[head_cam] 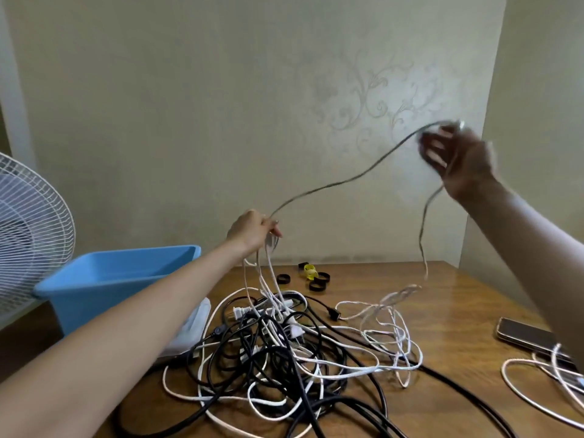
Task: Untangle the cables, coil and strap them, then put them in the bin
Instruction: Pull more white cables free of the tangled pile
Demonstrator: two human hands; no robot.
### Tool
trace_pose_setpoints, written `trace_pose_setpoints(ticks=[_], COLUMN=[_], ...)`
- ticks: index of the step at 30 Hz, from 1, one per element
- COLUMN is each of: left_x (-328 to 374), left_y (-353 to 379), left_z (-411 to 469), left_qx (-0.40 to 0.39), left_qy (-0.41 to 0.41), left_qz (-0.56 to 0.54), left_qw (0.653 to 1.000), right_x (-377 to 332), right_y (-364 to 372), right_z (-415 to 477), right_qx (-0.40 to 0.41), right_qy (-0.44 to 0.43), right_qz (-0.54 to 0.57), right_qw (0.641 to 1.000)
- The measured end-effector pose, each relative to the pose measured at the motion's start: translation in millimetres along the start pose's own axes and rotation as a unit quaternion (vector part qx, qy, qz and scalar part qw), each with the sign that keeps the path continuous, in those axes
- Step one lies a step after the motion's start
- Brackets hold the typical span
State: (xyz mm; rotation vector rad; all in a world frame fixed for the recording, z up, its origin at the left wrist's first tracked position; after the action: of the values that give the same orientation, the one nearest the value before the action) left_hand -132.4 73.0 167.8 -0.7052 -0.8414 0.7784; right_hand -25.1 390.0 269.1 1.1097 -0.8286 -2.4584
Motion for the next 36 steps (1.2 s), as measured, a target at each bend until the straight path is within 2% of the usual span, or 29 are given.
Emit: trace_pose_setpoints(ticks=[1,2,3,4,5,6,8,9,10,11,13,15,17,19,21,25,29,31,34,35,36], left_x=[0.8,5.4,13.8,24.7,38.6,54.3,85.2,97.1,105.2,109.2,107.7,94.9,73.5,50.2,30.3,17.3,10.0,-1.0,-12.9,-13.0,-10.8], left_y=[-9.4,-20.5,-33.6,-46.3,-58.1,-68.0,-76.7,-76.0,-74.0,-72.6,-70.1,-65.7,-60.6,-55.4,-51.7,-52.4,-53.9,-50.8,-48.1,-50.5,-53.3], left_z=[-0.1,0.3,0.0,-1.2,-3.1,-6.0,-12.6,-16.3,-20.1,-22.1,-19.9,-10.8,-0.2,5.1,9.0,17.3,4.1,-7.4,-14.7,-15.6,-16.6], left_qx=[0.04,0.09,0.143,0.192,0.232,0.266,0.303,0.309,0.315,0.316,0.305,0.257,0.186,0.132,0.093,0.036,-0.058,-0.106,-0.114,-0.102,-0.088], left_qy=[-0.016,-0.026,-0.025,-0.012,0.013,0.052,0.151,0.195,0.223,0.233,0.213,0.159,0.103,0.071,0.05,0.057,0.116,0.111,0.083,0.075,0.072], left_qz=[-0.009,-0.024,-0.042,-0.055,-0.048,-0.021,0.058,0.099,0.135,0.162,0.195,0.212,0.195,0.185,0.173,0.12,0.028,-0.054,-0.122,-0.143,-0.166], left_qw=[0.999,0.995,0.989,0.98,0.971,0.962,0.939,0.925,0.913,0.905,0.907,0.929,0.958,0.971,0.979,0.991,0.991,0.987,0.983,0.981,0.98], right_x=[14.1,32.9,55.4,75.5,88.5,95.1,94.4,97.3,100.5,104.2,103.1,92.9,72.3,42.5,17.8,16.8,26.4,32.8,48.2,54.0,60.9], right_y=[-17.3,-28.6,-35.6,-35.9,-27.6,-11.4,36.6,58.5,77.8,89.6,97.9,96.7,89.7,73.3,51.0,-0.1,-62.9,-92.3,-117.1,-115.8,-112.1], right_z=[2.2,-1.0,-5.5,-11.2,-17.1,-23.8,-45.3,-53.1,-62.3,-68.3,-73.4,-70.7,-60.4,-43.6,-27.0,-10.5,-8.4,-10.2,-14.3,-14.7,-18.1], right_qx=[0.034,0.032,-0.001,-0.04,-0.062,-0.076,-0.105,-0.134,-0.167,-0.191,-0.199,-0.19,-0.175,-0.119,-0.063,0.063,0.218,0.275,0.303,0.28,0.24], right_qy=[0.031,0.069,0.097,0.101,0.073,0.026,-0.029,-0.003,0.034,0.052,0.012,-0.032,-0.026,-0.012,-0.029,-0.03,-0.006,0.001,0.01,0.02,0.037], right_qz=[-0.167,-0.359,-0.516,-0.62,-0.668,-0.657,-0.488,-0.405,-0.372,-0.375,-0.395,-0.356,-0.223,-0.051,0.044,0.023,0.092,0.096,-0.018,-0.13,-0.286], right_qw=[0.985,0.93,0.851,0.777,0.738,0.749,0.866,0.905,0.912,0.905,0.897,0.914,0.959,0.992,0.997,0.997,0.972,0.957,0.953,0.951,0.927])
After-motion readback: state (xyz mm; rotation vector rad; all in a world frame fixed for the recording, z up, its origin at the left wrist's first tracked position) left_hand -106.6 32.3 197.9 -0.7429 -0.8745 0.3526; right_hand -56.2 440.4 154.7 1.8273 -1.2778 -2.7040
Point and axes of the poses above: each hand's wrist, its own z-axis towards the middle knuckle, its own y-axis out of the palm, x = y × z, the point moved 6 cm from there along z, towards the middle knuckle, and after that the axes turned 12 degrees about z, right-handed, at the moved point
